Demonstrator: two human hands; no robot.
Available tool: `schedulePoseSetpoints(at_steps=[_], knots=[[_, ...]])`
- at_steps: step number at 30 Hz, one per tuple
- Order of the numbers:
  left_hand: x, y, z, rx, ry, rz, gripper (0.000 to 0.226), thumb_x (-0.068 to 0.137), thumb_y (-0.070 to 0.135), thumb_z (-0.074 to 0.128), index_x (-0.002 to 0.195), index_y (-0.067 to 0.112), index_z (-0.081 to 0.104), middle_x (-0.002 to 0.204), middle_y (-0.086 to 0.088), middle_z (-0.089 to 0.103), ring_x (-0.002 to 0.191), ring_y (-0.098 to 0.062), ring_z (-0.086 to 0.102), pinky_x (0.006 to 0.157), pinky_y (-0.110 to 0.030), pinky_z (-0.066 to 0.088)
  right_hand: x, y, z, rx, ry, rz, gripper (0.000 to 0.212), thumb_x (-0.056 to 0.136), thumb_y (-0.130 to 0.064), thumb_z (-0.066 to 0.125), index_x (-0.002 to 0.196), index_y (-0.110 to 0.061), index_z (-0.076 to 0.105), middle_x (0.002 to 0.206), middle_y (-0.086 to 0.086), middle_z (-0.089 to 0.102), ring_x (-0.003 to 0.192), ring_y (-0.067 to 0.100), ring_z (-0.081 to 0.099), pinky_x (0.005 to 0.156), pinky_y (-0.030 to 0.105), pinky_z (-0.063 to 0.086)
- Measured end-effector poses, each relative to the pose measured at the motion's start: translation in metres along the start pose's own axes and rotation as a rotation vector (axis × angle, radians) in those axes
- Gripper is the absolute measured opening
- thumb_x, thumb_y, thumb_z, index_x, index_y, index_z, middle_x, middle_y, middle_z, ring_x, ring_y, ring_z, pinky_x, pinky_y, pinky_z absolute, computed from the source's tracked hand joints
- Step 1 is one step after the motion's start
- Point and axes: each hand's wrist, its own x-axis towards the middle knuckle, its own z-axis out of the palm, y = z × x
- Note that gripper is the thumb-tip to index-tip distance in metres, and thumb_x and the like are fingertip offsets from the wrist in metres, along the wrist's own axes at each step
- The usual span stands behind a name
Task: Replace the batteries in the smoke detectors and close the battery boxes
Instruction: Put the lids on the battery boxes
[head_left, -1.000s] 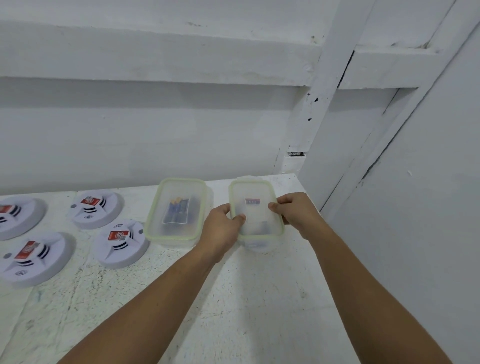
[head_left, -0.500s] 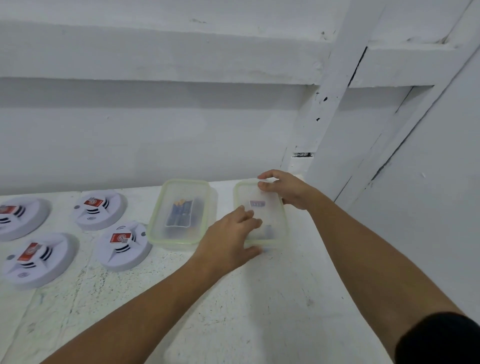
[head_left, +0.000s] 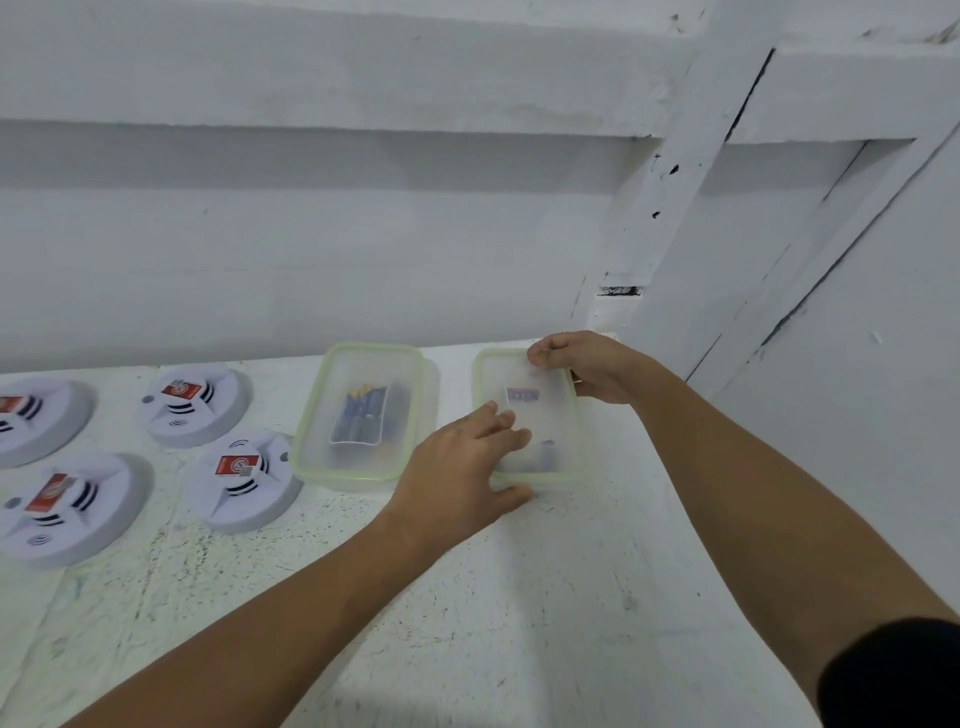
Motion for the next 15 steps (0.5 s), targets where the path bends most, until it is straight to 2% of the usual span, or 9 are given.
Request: schedulePoseSetpoints(at_steps=[5,10,13,15], knots=[[0.0,0.0,0.0,-0.016,0.015,-0.024,0.058,0.065,0.04,0.083,0.116,0.018,0.067,0.125,-0.004,0.063,0.124,-0.022,0.053,0.09,-0.041,0.053,-0.001,0.005,0.003,0.02,0.026,-0.024,0.01,0.091,-0.027,0.062,0.091,-0.017,0.064,0.089,-0.003,0.066,0.08,0.013,0.063,0.067,0.023,0.049],[0.003,0.008,-0.011,0.003,-0.104,-0.072,0.065,0.076,0.053,0.069,0.133,0.027,0.051,0.143,0.007,0.043,0.135,-0.01,0.034,0.104,-0.032,0.039,-0.006,0.011,0.014,0.026,0.152,-0.089,0.014,0.09,-0.032,0.063,0.094,-0.019,0.066,0.092,-0.004,0.066,0.083,0.015,0.062,0.066,0.023,0.048],[0.003,0.01,-0.012,0.025,-0.092,-0.066,0.063,0.077,0.054,0.068,0.131,0.026,0.054,0.139,0.006,0.046,0.131,-0.012,0.04,0.101,-0.031,0.04,-0.012,0.009,0.019,0.016,0.189,-0.106,0.018,0.091,-0.031,0.062,0.101,-0.016,0.064,0.089,-0.005,0.065,0.077,0.012,0.061,0.056,0.019,0.045],[0.001,0.009,-0.008,0.03,-0.048,-0.045,0.059,0.076,0.051,0.071,0.126,0.022,0.059,0.135,0.001,0.052,0.127,-0.017,0.046,0.097,-0.035,0.045,-0.014,0.009,0.02,0.033,0.196,-0.118,0.019,0.091,-0.03,0.062,0.102,-0.016,0.064,0.091,-0.003,0.065,0.078,0.013,0.061,0.057,0.02,0.045]])
